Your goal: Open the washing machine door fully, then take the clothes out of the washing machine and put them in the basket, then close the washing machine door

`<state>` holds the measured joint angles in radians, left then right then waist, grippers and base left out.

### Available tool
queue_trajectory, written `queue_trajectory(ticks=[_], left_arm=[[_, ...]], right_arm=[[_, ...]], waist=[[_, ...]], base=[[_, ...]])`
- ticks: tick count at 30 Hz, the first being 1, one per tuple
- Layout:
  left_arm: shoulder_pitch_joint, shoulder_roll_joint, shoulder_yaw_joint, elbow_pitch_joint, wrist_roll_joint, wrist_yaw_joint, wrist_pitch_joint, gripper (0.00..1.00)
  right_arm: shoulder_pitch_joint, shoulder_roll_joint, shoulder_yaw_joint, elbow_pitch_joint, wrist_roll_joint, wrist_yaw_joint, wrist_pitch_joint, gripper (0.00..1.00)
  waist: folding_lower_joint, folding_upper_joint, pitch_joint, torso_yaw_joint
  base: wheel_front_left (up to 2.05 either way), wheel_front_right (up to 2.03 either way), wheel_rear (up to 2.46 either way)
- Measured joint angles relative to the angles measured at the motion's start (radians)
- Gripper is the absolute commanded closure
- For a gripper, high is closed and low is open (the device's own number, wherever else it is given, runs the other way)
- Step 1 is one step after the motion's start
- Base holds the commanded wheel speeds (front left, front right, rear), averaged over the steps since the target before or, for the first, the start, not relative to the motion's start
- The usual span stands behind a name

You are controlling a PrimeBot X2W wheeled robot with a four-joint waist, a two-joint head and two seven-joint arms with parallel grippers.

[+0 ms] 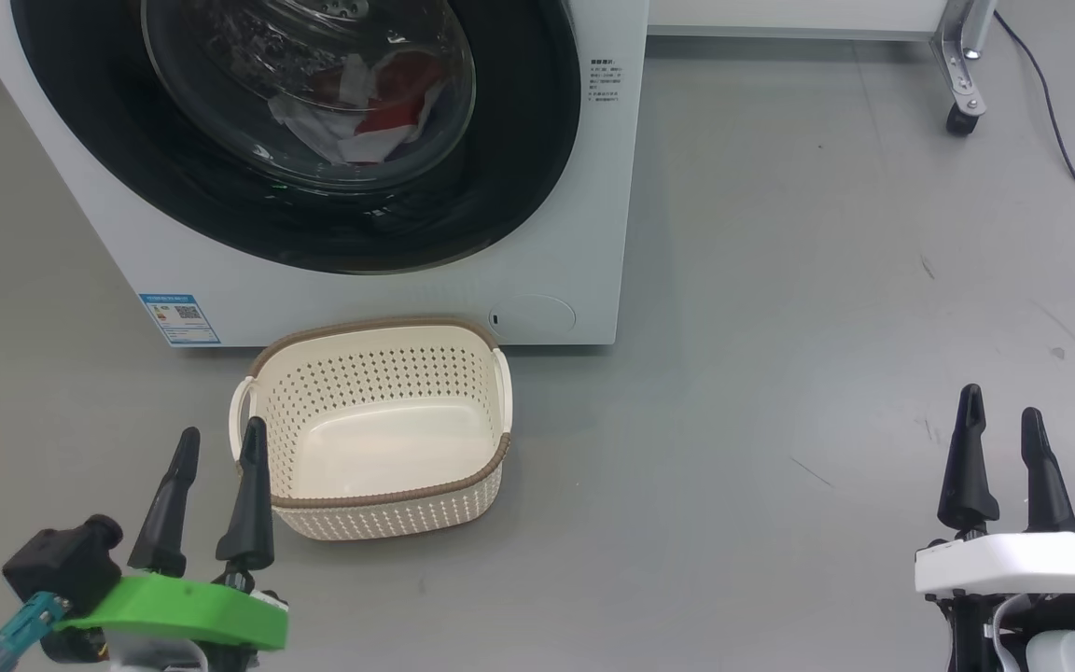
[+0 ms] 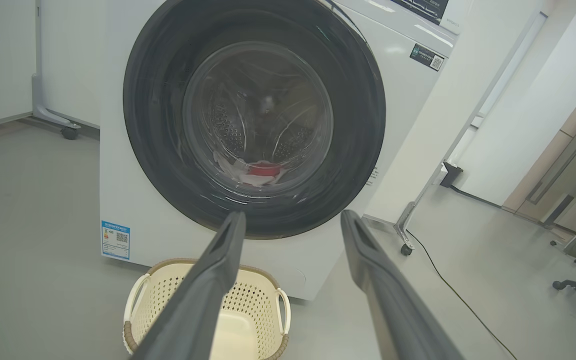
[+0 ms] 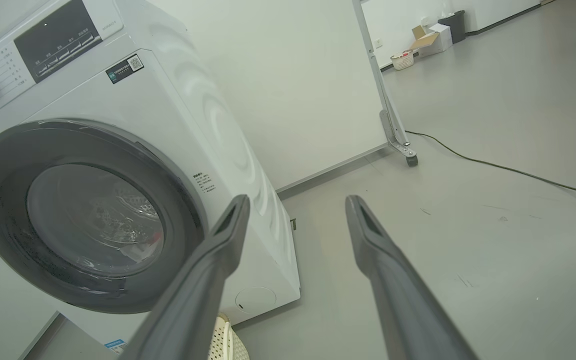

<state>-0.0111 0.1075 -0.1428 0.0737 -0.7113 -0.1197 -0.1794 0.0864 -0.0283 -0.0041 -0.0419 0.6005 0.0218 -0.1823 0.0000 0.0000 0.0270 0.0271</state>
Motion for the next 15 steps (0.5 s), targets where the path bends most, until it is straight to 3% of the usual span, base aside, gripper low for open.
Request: queue_trajectory(ticks=[15], left_arm=[[0.000, 0.009, -0.065, 0.039, 0.291, 0.028, -0.053, 0.00]], right_arm=[[0.006, -0.004, 0.054, -0.015, -0.228, -0.063, -0.044, 0.00]], waist=[[0.0000, 0.0000, 0.013, 0.004]], base=[[0.00, 0.00, 0.00]])
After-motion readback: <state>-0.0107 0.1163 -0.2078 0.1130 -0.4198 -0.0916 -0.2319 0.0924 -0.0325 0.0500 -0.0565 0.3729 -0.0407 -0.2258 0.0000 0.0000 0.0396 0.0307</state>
